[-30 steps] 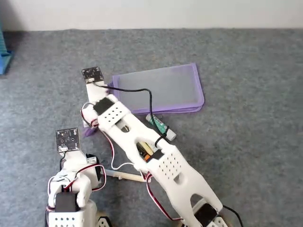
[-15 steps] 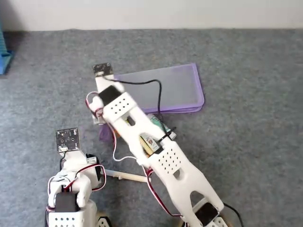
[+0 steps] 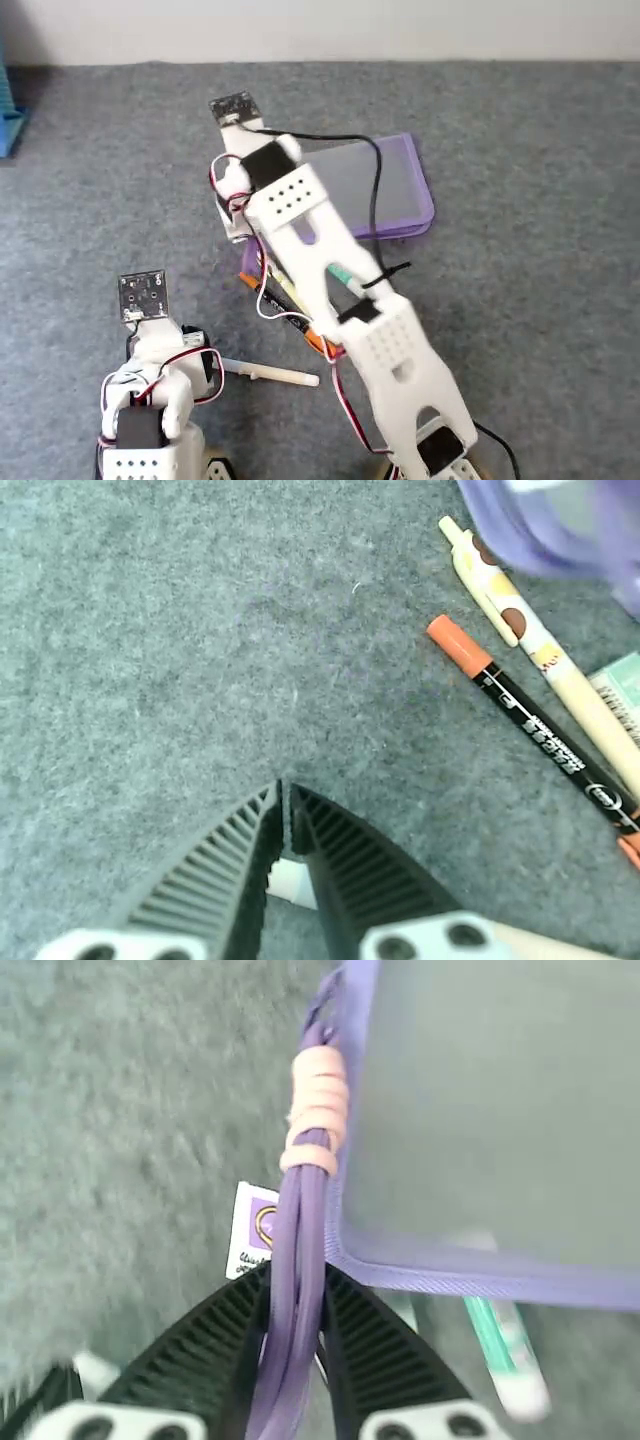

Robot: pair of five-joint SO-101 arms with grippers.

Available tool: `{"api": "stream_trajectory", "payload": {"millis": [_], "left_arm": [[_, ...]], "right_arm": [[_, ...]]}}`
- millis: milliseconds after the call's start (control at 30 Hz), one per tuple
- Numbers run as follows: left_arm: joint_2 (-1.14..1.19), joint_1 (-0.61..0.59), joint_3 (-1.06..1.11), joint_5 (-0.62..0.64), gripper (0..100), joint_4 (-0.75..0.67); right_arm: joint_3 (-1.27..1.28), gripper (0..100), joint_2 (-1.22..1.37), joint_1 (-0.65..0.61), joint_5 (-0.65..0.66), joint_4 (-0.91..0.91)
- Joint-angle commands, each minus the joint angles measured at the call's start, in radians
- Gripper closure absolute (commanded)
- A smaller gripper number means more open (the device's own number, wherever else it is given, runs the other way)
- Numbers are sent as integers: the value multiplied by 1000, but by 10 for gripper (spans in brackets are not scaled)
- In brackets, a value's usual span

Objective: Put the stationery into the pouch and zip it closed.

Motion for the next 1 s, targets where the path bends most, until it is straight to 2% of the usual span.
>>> {"api": "stream_trajectory", "payload": {"millis": [0, 133, 233, 367, 500, 767, 967], "left_arm": [[-14, -3, -12, 8, 987, 3], [-14, -3, -12, 8, 987, 3], [-14, -3, -12, 8, 987, 3], [-14, -3, -12, 8, 987, 3], [-14, -3, -12, 8, 987, 3], [-14, -3, -12, 8, 987, 3], [-14, -3, -12, 8, 987, 3]], "right_arm": [[373, 991, -306, 27, 86, 45], [741, 991, -547, 68, 229, 39], [954, 991, -699, 148, 307, 8], [1203, 991, -869, 328, 413, -94], [1404, 991, -1006, 512, 600, -133], [1513, 991, -1173, 909, 1048, -179], [1513, 991, -1175, 1121, 1214, -239]]}}
